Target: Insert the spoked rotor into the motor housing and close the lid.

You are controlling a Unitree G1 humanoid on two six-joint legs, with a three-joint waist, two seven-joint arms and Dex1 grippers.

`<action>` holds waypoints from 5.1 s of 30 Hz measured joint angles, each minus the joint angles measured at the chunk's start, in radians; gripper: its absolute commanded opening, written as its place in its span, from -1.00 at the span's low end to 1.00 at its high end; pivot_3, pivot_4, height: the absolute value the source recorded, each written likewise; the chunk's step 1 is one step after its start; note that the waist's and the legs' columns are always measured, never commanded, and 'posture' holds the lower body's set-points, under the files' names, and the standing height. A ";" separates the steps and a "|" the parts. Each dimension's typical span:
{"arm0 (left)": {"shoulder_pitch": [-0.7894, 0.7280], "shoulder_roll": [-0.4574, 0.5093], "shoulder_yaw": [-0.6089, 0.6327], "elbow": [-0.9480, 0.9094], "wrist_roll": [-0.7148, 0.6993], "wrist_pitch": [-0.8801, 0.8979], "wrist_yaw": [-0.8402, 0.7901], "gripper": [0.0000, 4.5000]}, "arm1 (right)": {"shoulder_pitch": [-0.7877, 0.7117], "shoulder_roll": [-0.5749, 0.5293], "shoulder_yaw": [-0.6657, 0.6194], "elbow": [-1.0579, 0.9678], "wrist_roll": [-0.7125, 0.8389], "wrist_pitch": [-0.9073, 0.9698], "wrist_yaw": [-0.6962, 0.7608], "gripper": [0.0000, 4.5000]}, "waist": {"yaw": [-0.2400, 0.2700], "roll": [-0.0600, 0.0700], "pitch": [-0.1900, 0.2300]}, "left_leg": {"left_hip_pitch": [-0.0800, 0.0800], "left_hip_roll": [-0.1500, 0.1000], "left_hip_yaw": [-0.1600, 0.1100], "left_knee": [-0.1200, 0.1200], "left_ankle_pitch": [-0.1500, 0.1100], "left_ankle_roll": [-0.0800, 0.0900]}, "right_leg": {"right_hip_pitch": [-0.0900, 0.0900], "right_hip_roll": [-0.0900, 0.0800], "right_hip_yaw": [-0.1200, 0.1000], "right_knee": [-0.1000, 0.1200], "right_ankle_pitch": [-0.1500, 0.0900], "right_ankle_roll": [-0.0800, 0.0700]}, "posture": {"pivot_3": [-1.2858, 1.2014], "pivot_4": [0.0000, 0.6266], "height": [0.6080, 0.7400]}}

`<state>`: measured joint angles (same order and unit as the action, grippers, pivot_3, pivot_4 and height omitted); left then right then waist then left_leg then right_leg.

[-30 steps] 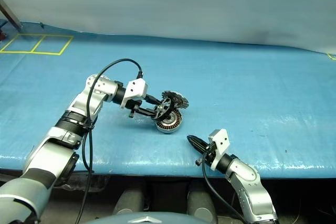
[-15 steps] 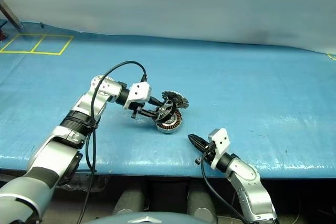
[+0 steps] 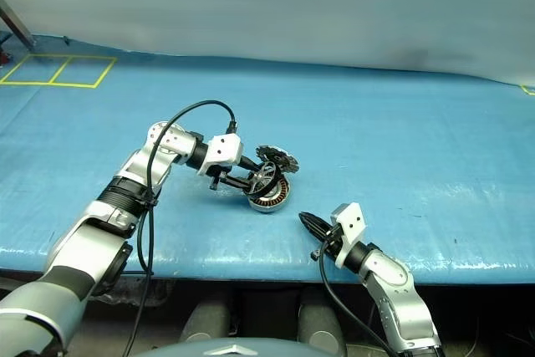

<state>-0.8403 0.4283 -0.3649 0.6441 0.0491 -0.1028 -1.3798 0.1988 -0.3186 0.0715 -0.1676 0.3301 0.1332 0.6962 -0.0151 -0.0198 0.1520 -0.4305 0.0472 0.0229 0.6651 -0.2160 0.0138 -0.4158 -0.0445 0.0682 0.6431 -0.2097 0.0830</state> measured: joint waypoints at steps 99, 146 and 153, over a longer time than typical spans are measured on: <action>0.504 0.047 0.237 -0.419 -0.367 0.299 0.207 0.69 | -0.316 -0.059 -0.008 -0.088 -0.111 0.459 -0.235 -1.00 | -0.022 -0.003 -0.008 | 0.013 0.004 0.004 -0.016 0.000 -0.001 | 0.001 0.001 0.000 0.000 -0.006 -0.008 | 0.03 -0.52 1.00; 0.595 0.117 0.356 -0.528 -0.505 0.413 0.209 0.69 | -0.507 0.145 0.130 0.164 -0.007 0.375 -0.043 -1.00 | -0.023 -0.001 -0.003 | 0.011 0.004 0.003 -0.018 0.000 -0.001 | 0.000 0.002 -0.001 -0.001 -0.005 -0.012 | 0.03 -0.52 1.00; 0.564 0.083 0.355 -0.528 -0.523 0.428 0.223 0.99 | -0.501 0.160 0.135 0.184 -0.022 0.346 -0.059 -1.00 | -0.023 -0.001 -0.003 | 0.013 0.004 0.003 -0.018 0.000 -0.001 | 0.001 0.002 -0.001 -0.001 -0.007 -0.009 | 0.03 -0.52 1.00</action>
<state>-0.2765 0.5113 -0.0103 0.1158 -0.4738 0.3256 -1.1568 -0.3024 -0.1581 0.2069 0.0167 0.3086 0.4795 0.6374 -0.0382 -0.0209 0.1493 -0.4177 0.0514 0.0257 0.6471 -0.2160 0.0130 -0.4146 -0.0428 0.0672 0.6424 -0.2165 0.0741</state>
